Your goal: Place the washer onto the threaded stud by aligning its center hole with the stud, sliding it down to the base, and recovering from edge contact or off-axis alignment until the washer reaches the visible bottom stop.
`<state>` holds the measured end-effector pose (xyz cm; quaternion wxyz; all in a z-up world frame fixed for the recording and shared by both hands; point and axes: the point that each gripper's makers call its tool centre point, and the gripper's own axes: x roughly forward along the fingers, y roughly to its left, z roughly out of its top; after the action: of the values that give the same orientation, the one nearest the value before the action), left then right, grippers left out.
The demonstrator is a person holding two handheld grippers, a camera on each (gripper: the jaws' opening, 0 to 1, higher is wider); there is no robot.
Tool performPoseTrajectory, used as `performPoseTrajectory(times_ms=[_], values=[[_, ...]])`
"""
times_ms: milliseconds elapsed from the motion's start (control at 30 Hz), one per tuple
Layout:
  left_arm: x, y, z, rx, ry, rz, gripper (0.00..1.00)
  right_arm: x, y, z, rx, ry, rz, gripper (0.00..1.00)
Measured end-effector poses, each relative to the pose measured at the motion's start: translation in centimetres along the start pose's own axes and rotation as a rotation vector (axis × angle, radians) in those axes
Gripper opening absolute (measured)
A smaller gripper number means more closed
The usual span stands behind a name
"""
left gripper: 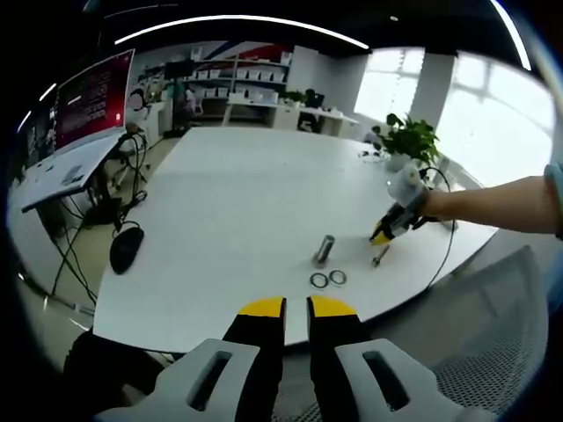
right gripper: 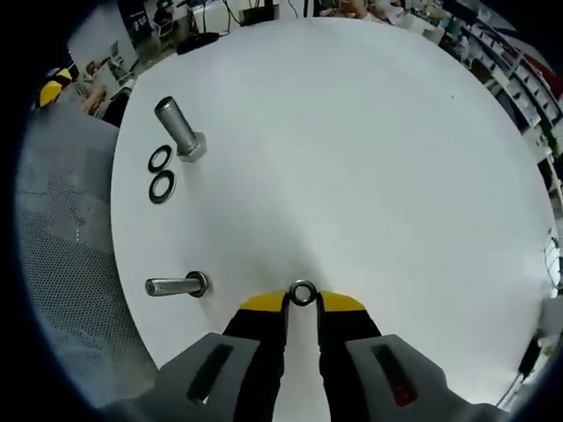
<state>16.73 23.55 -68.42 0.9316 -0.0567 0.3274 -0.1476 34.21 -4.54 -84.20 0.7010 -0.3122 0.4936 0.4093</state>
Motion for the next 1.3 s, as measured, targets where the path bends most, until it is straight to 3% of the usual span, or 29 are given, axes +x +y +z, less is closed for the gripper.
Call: performPoseTrajectory(times_ms=[300, 433, 700, 767, 833, 1100, 1300], values=[[0.0, -0.1, 0.1, -0.002, -0.007, -0.004, 0.03, -0.8, 0.5, 0.0, 0.026, -0.039, 0.010, 0.14], [0.0, 0.0, 0.3, -0.004, -0.018, -0.001, 0.03, -2.0, 0.5, 0.3, 0.029, -0.064, -0.018, 0.14], [0.0, 0.0, 0.6, -0.009, -0.036, 0.000, 0.04, -5.1, 2.8, 1.8, 0.071, -0.185, 0.031, 0.14], [-0.1, 0.0, 0.7, -0.013, -0.046, -0.001, 0.04, -5.8, 3.4, 1.9, 0.065, -0.196, 0.037, 0.14], [-0.2, -0.4, 1.6, -0.033, -0.098, -0.029, 0.06, -6.5, 3.7, 2.0, 0.050, -0.206, 0.030, 0.14], [-0.2, -0.1, 1.3, -0.017, -0.082, -0.011, 0.07, -9.1, 6.0, 2.7, 0.013, -0.240, 0.065, 0.14], [-0.2, -0.2, 1.2, -0.013, -0.077, -0.015, 0.07, -10.0, 7.4, 2.8, -0.057, -0.217, 0.096, 0.14]])
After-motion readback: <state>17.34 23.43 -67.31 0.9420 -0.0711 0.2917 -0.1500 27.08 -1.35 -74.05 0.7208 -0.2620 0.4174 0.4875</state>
